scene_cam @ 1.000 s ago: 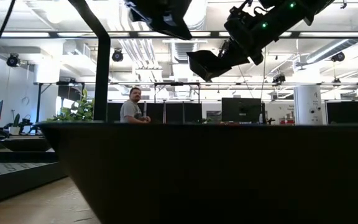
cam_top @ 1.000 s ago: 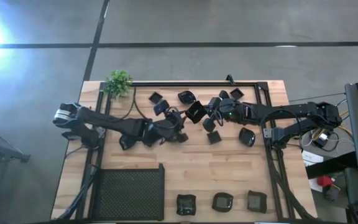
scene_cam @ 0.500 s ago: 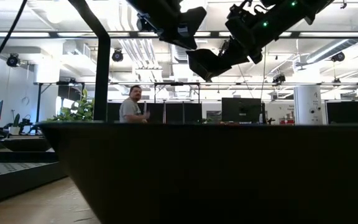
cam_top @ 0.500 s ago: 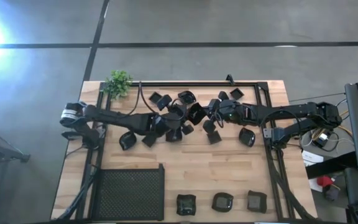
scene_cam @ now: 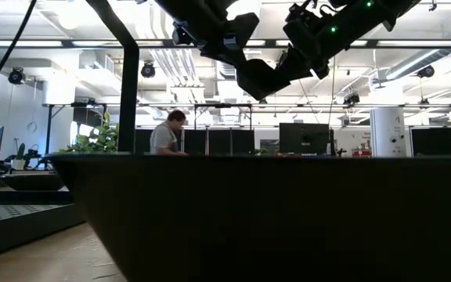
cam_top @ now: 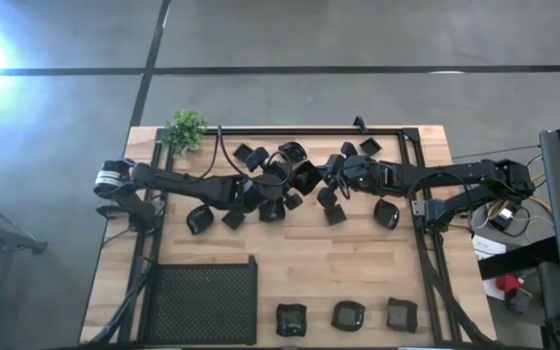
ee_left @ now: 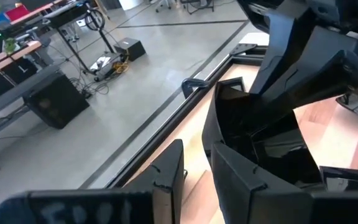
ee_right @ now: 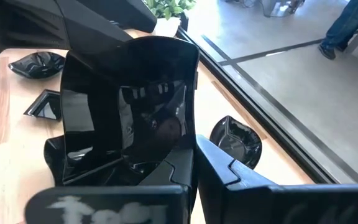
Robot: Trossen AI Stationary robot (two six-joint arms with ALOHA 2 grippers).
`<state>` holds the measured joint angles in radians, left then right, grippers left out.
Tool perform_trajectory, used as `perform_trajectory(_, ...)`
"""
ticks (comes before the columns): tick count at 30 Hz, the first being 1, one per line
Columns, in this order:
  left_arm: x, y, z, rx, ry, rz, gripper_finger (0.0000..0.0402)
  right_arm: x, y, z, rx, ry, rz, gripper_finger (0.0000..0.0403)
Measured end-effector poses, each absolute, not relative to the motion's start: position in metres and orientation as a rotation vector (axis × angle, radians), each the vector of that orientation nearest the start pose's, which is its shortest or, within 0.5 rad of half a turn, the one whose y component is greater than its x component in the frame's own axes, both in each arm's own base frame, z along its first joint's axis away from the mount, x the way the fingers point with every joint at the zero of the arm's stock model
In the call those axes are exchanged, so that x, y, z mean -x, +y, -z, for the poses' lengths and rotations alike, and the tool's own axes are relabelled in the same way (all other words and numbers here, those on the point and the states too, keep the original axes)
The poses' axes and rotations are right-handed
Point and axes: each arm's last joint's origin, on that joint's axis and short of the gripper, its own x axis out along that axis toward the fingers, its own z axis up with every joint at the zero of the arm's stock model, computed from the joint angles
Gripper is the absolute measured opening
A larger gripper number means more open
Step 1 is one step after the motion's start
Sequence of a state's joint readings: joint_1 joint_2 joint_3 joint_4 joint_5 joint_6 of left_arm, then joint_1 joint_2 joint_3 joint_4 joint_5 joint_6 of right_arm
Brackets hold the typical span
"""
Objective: Pick & Place Mini shaped plates
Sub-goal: Put the distorted square plate on the shelf
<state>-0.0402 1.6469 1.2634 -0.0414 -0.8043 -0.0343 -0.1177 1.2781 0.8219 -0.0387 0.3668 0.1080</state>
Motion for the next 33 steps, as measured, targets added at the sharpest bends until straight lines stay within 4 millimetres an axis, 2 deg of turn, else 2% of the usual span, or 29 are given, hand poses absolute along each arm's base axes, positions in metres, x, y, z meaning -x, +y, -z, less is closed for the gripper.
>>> perform_trajectory(11, -0.363, 0.0, -0.316, -0.152, 0.333, -0.738, 0.008, -0.27, -0.042, -0.257, -0.039, 0.469, 0.5, 0.0008)
perform_trajectory(17, -0.364, -0.005, -0.311, -0.131, 0.349, -0.644, 0.008, -0.271, -0.042, -0.258, -0.035, 0.463, 0.499, 0.0008)
perform_trajectory(33, -0.364, -0.002, -0.301, -0.157, 0.384, -0.701, 0.008, -0.271, -0.043, -0.26, -0.037, 0.447, 0.499, 0.0008)
